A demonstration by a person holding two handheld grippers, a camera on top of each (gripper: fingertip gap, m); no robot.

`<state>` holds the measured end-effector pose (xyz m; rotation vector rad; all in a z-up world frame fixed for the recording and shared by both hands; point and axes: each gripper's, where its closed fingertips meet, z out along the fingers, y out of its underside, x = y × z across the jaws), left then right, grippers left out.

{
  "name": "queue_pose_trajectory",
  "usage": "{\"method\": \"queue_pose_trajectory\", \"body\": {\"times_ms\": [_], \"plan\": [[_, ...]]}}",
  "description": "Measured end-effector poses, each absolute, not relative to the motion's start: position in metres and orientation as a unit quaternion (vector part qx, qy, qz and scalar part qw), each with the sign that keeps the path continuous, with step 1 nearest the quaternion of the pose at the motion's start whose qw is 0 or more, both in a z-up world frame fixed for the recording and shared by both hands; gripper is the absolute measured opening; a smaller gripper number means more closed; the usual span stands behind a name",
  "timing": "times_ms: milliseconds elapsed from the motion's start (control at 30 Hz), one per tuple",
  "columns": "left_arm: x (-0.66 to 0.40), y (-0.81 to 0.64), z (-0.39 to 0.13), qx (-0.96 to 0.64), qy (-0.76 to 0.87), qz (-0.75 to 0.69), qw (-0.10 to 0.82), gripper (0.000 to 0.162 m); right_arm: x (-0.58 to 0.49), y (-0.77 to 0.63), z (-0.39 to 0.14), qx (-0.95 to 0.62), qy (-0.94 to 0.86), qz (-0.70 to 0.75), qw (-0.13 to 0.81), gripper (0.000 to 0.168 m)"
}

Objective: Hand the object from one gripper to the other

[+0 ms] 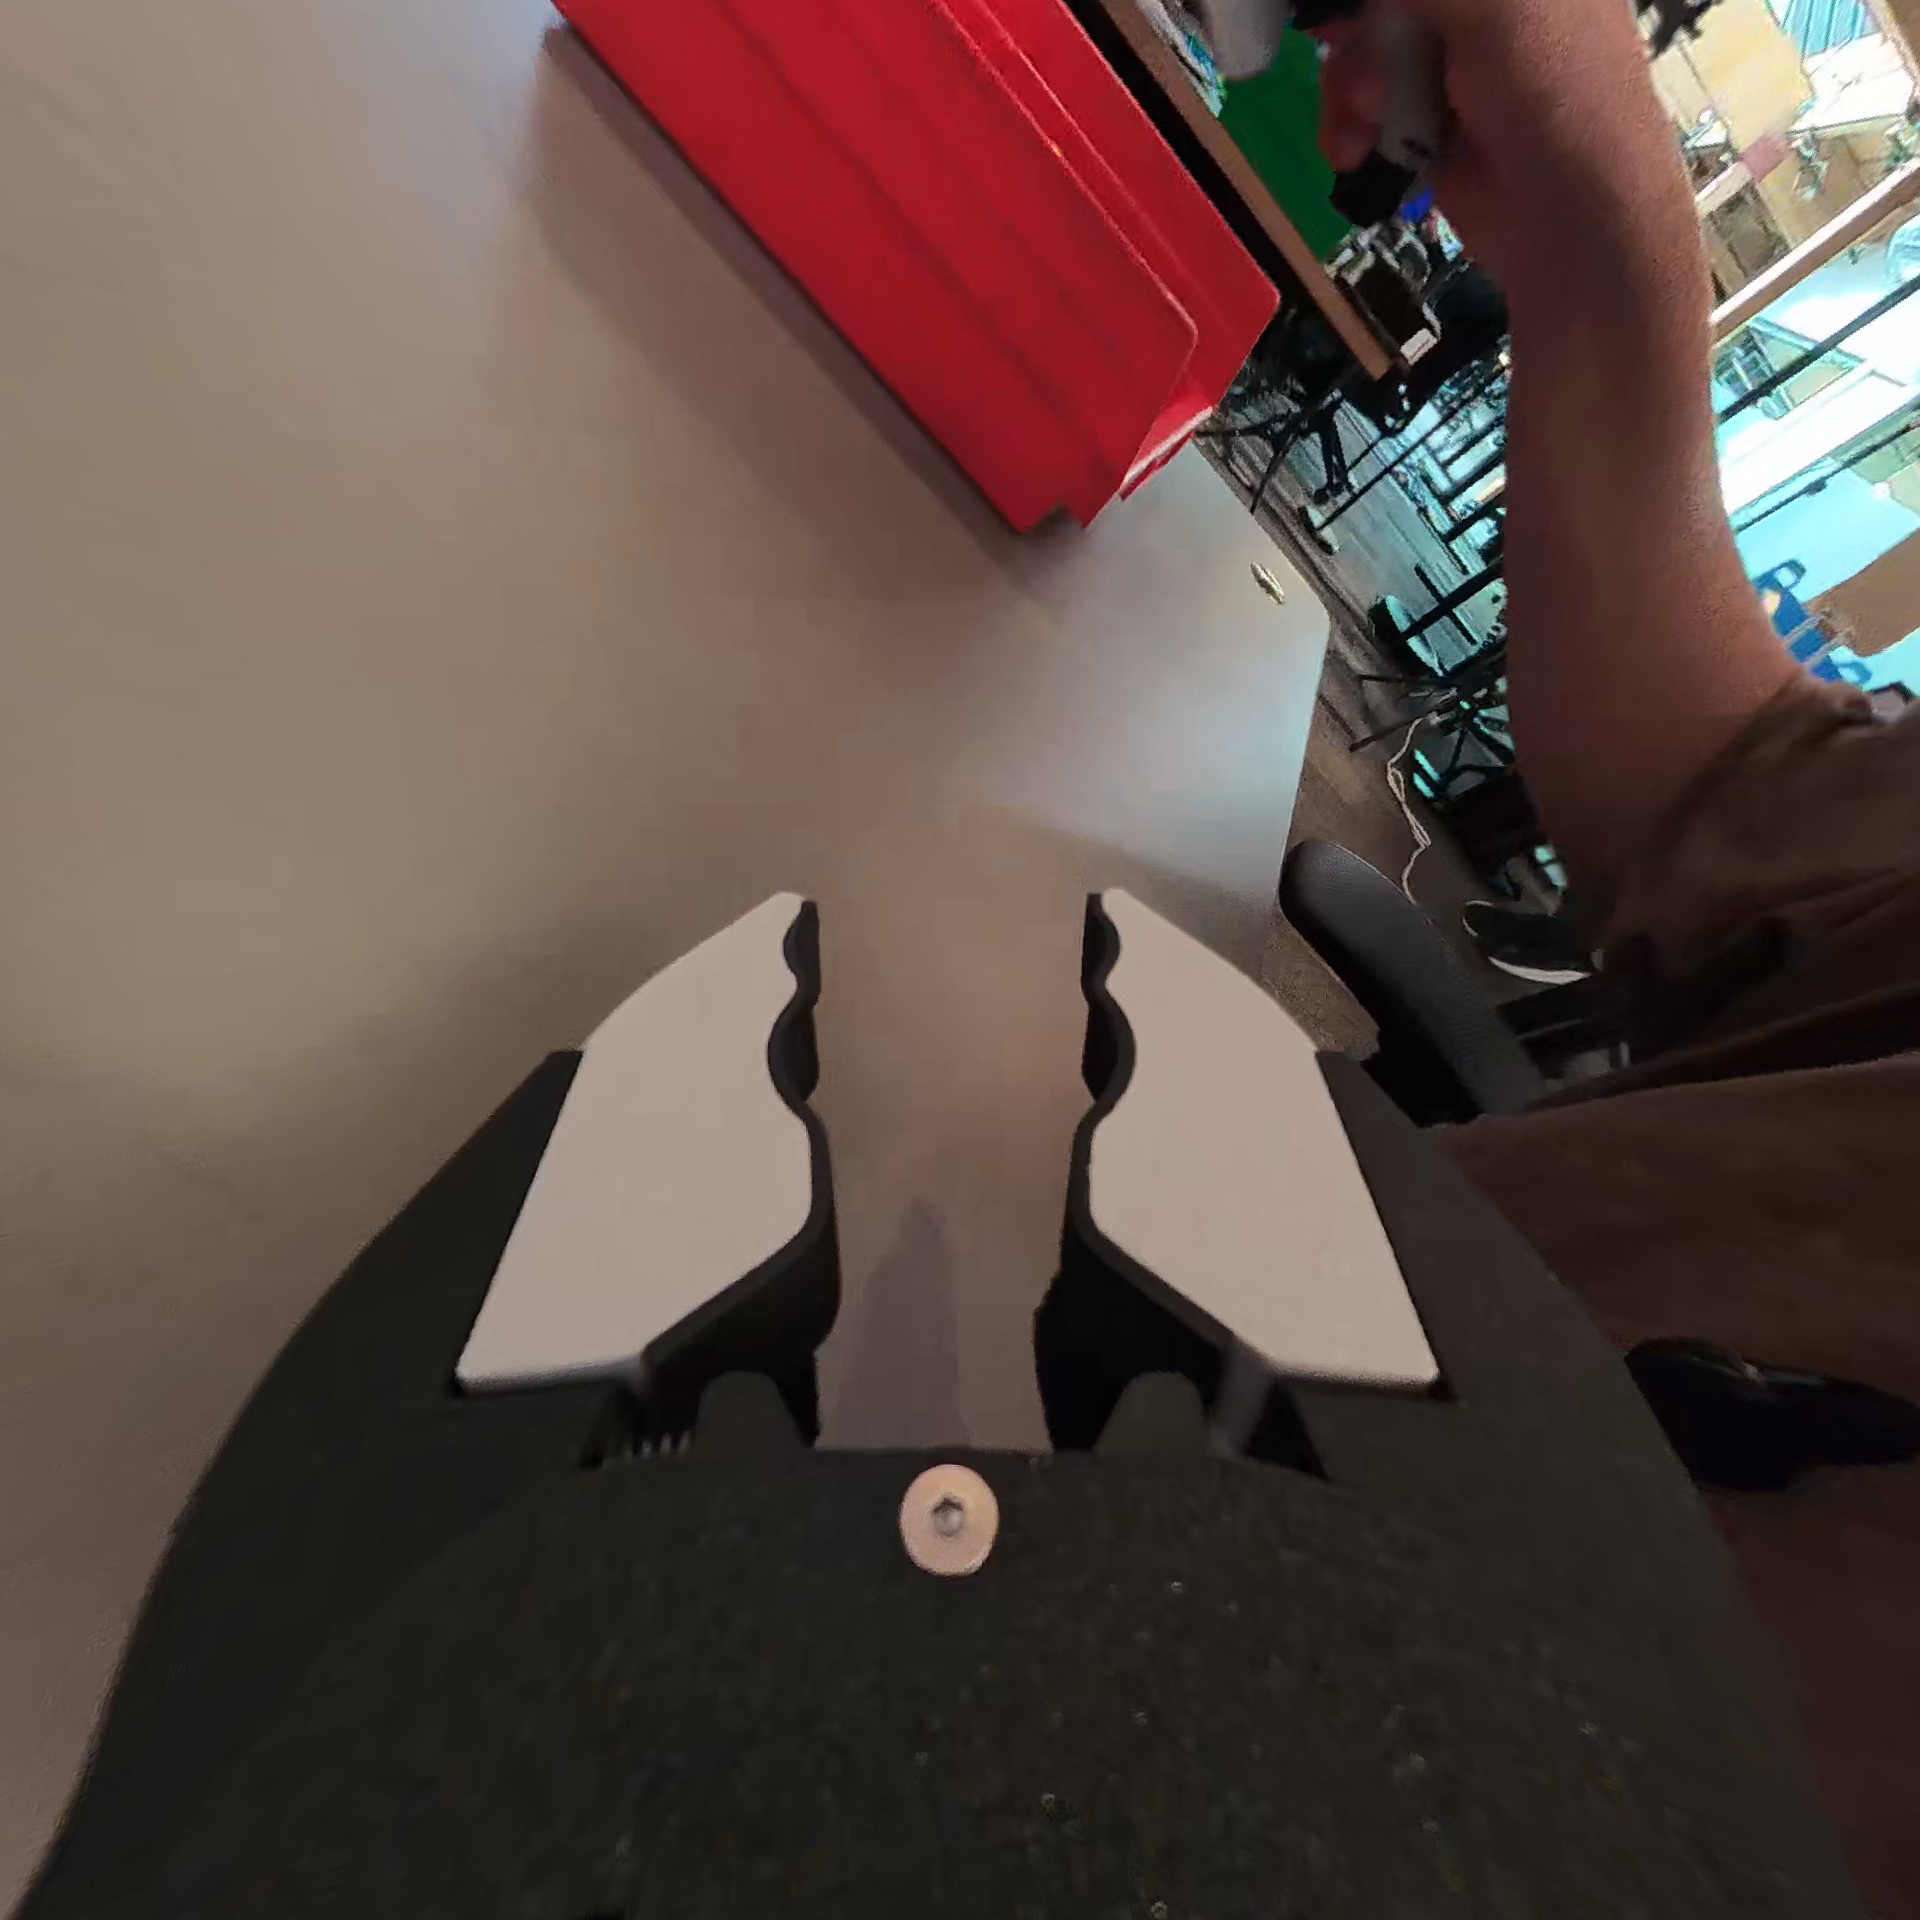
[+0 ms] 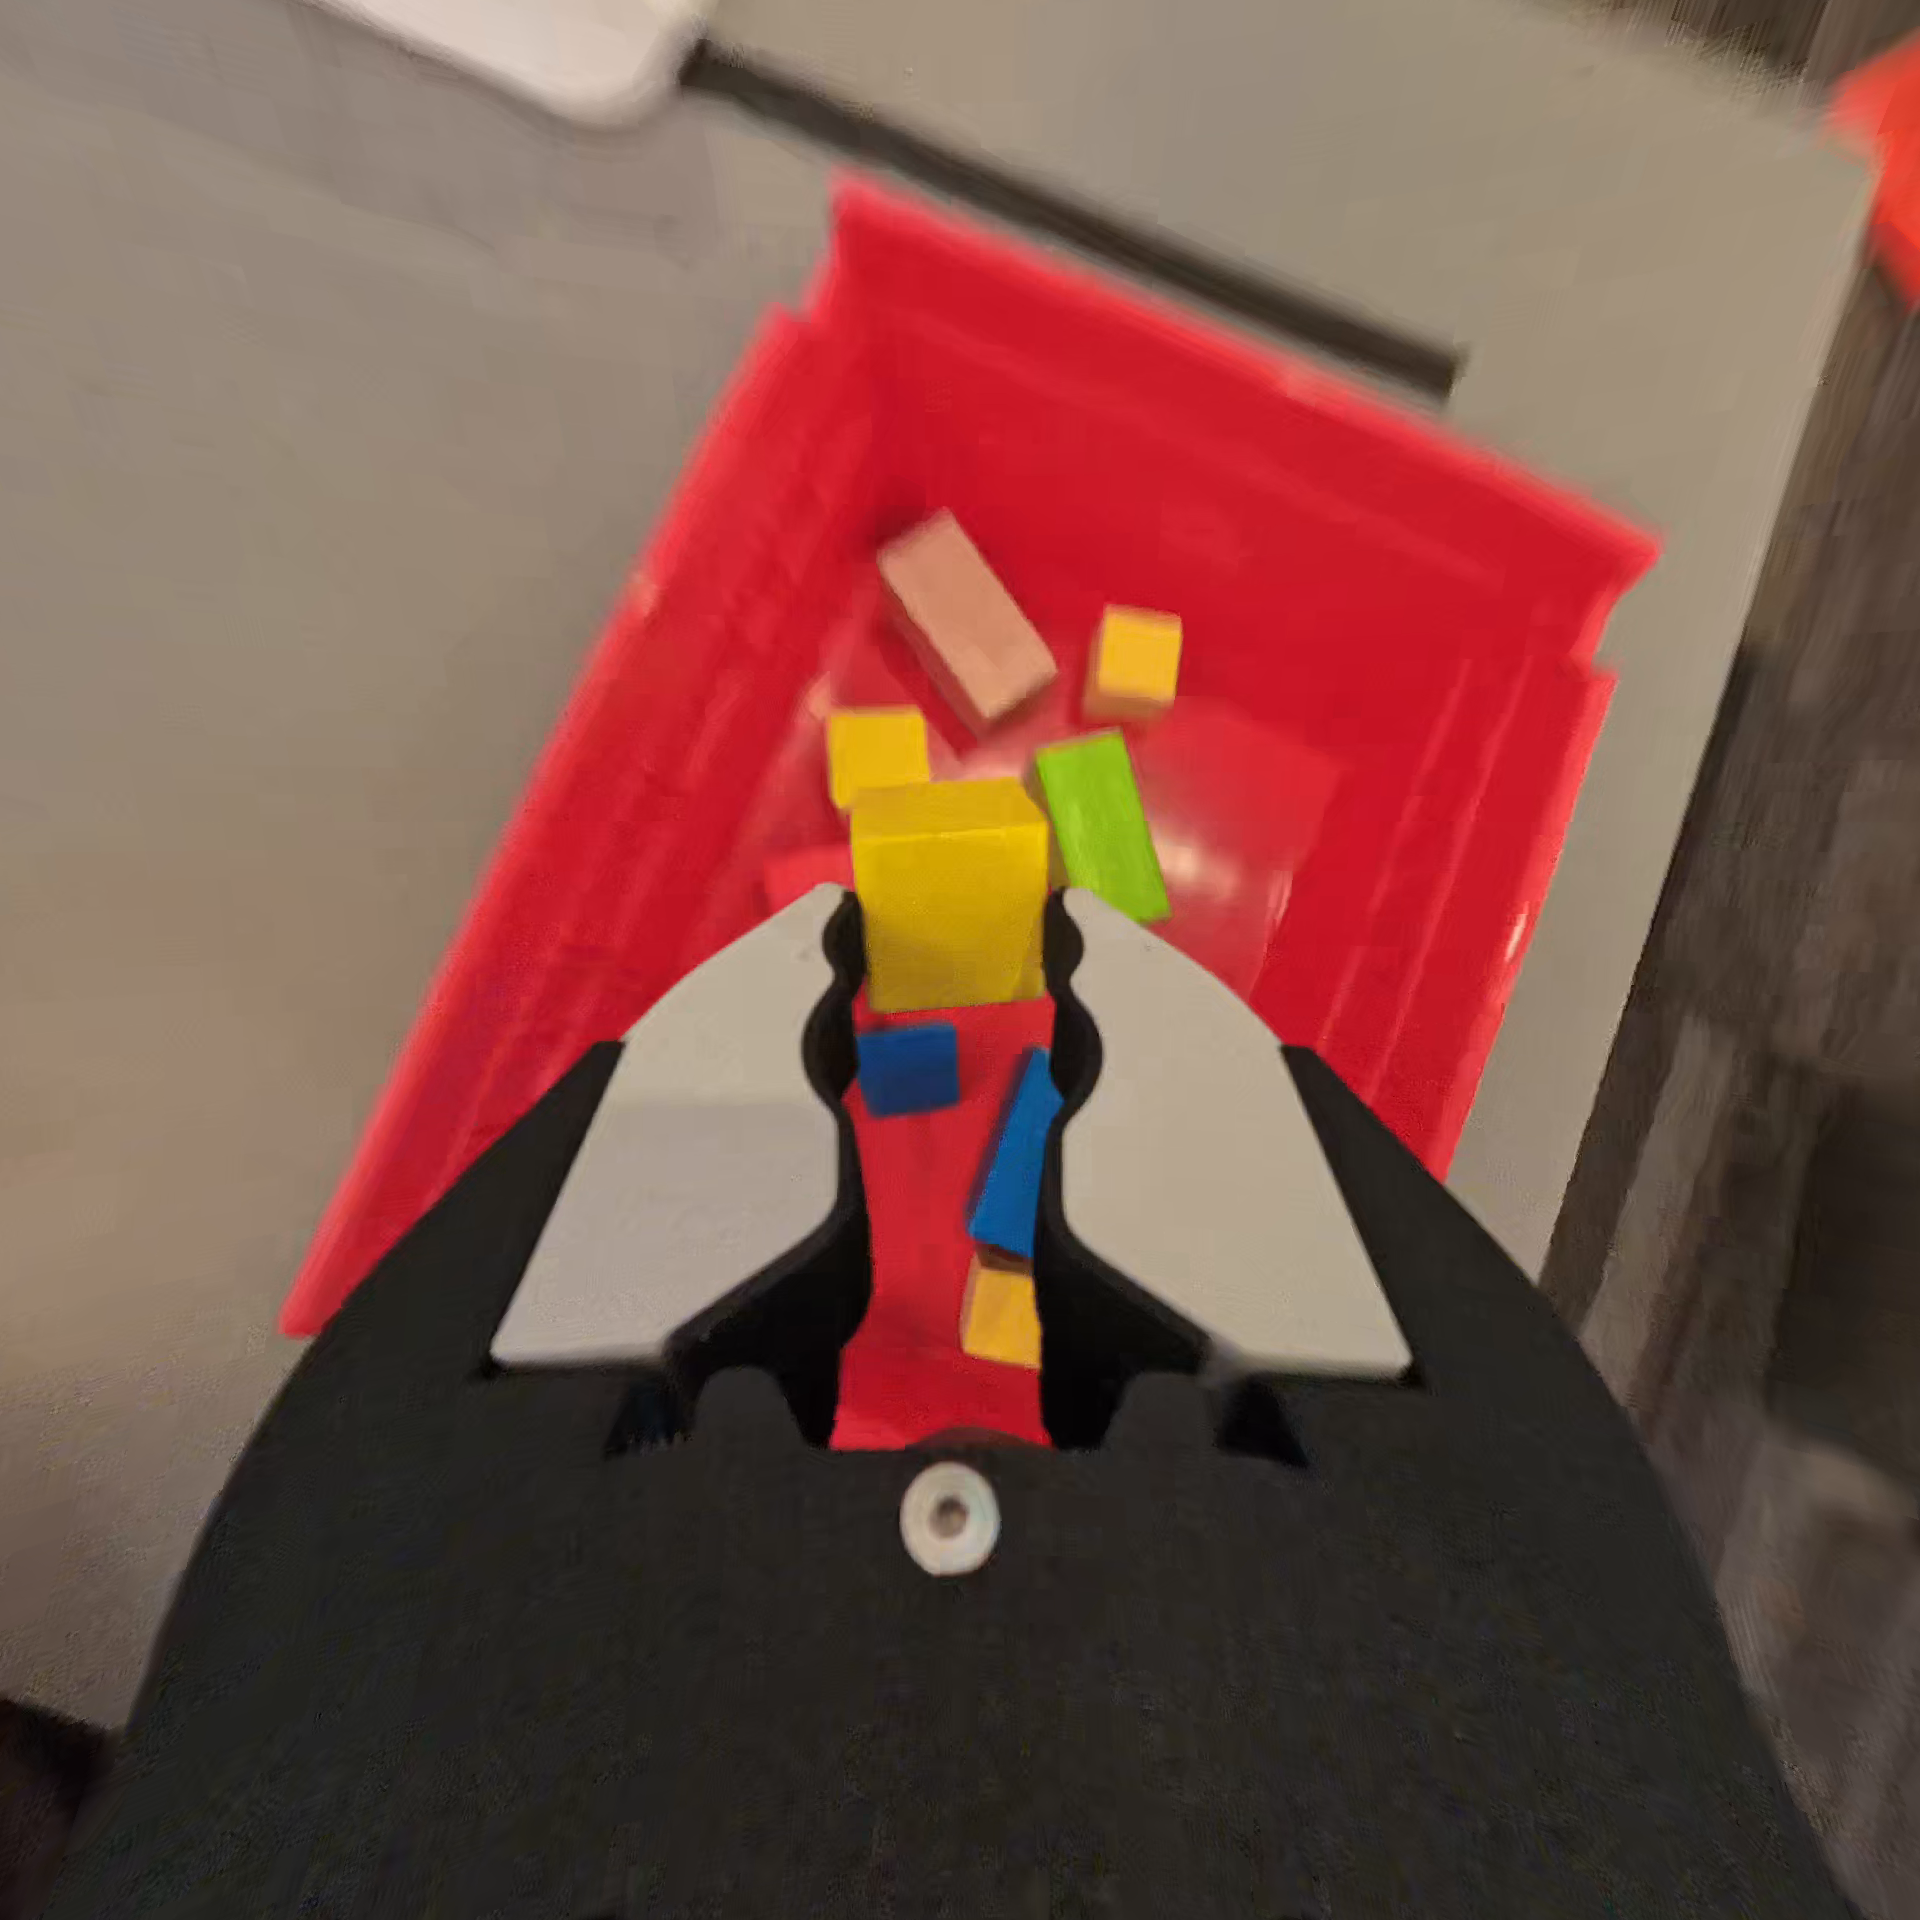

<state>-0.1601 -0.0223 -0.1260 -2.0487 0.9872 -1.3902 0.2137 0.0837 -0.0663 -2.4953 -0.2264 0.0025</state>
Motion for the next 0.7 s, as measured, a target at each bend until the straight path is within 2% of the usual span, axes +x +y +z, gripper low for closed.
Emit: {"method": "queue_pose_trajectory", "body": {"times_ms": [300,433,700], "plan": [[-0.170,-0.017,-0.132,-0.752,0.364,-0.494,0.242,0.048,0.276,0.072,-0.151,-0.997,0.051,-0.017,0.063,0.034],[-0.173,-0.016,-0.129,-0.749,0.348,-0.514,0.231,0.048,0.278,0.070,-0.175,-0.998,0.048,-0.030,0.018,0.034],[-0.172,-0.018,-0.138,-0.757,0.364,-0.494,0.225,0.049,0.287,0.069,-0.186,-0.995,0.035,-0.093,-0.008,0.034]]}}
